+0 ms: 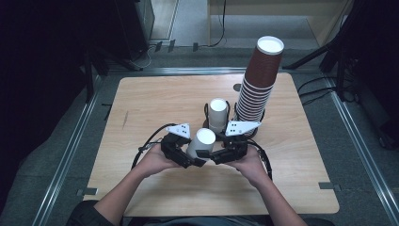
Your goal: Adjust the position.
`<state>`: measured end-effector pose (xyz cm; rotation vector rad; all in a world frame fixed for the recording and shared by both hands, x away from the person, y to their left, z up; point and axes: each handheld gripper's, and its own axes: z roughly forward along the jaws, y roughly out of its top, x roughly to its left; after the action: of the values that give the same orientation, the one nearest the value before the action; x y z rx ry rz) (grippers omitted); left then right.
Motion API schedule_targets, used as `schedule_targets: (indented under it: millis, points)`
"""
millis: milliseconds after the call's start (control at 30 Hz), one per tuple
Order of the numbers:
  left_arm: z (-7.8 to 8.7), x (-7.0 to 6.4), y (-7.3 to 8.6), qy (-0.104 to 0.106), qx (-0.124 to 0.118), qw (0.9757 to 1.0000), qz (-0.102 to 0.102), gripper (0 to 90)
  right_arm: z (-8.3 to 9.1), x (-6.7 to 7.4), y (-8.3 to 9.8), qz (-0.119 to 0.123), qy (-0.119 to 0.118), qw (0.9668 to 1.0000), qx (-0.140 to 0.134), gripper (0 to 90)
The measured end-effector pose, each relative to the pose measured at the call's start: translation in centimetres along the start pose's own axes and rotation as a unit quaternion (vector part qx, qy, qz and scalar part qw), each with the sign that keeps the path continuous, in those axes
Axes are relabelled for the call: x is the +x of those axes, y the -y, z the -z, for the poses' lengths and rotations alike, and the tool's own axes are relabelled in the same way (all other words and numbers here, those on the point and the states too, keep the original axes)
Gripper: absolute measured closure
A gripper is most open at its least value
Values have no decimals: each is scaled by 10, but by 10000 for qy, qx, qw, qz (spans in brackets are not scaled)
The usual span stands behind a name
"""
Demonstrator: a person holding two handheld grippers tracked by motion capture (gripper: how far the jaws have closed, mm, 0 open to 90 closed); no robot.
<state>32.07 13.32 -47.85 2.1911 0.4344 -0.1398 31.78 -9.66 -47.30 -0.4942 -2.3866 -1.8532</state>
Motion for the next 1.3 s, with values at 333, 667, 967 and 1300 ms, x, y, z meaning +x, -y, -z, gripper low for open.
schedule_targets:
  millis: [333,667,967,1300]
  points:
    - [0,1,0,5,147,9999,-3,260,0,2,-2,13,139,9998,160,247]
    - [17,8,3,-135,340,9993,-7,262,2,6,-4,224,342,9965,735,182]
    - [23,11,3,-372,733,9966,-71,266,7,8,-2,424,599,9905,1159,183]
    - [19,14,5,-607,1354,9888,-164,266,10,5,2,582,696,9848,1479,183]
